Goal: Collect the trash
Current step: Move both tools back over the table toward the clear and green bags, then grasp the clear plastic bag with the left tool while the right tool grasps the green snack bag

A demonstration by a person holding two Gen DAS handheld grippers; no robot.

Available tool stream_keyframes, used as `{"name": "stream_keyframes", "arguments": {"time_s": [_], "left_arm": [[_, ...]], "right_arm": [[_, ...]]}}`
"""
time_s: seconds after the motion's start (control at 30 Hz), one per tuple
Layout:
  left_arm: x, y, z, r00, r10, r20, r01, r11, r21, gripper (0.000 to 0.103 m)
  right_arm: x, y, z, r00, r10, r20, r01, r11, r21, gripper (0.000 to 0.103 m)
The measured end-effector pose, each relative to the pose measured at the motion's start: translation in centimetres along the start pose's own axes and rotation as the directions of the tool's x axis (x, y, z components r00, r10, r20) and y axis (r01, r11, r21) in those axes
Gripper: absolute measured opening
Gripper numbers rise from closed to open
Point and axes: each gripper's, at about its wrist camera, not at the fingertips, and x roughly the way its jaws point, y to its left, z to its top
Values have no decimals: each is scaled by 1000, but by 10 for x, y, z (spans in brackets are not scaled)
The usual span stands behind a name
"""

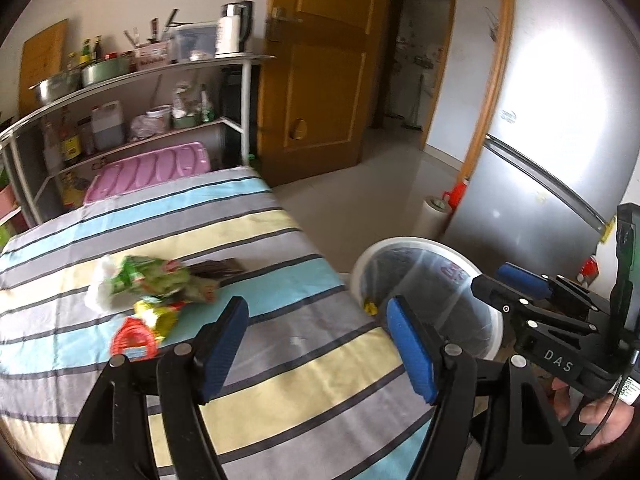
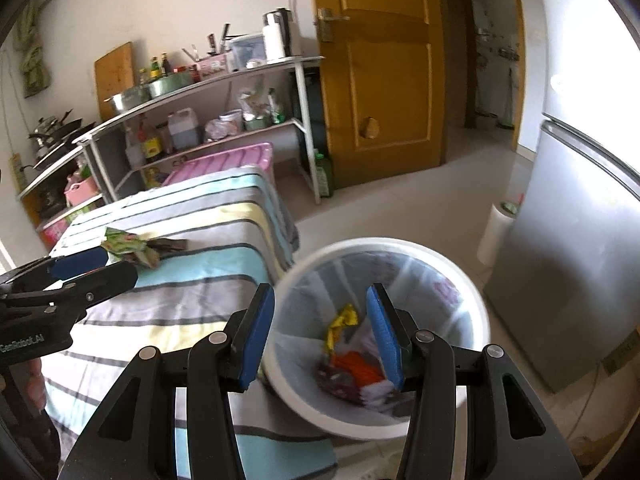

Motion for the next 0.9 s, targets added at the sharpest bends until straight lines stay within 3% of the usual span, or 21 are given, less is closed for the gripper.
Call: {"name": "stream_keyframes", "arguments": {"time_s": [0.5, 0.9], "left_arm": [[-28, 83, -11, 993, 113, 20, -110, 988, -111, 75], [-34, 164, -14, 979, 202, -7, -199, 960, -199, 81]], "right_arm": [[23, 74, 10, 993, 119, -19, -120, 987, -107, 49], [62, 127, 31, 965, 243, -101, -259, 945, -200, 49]]}}
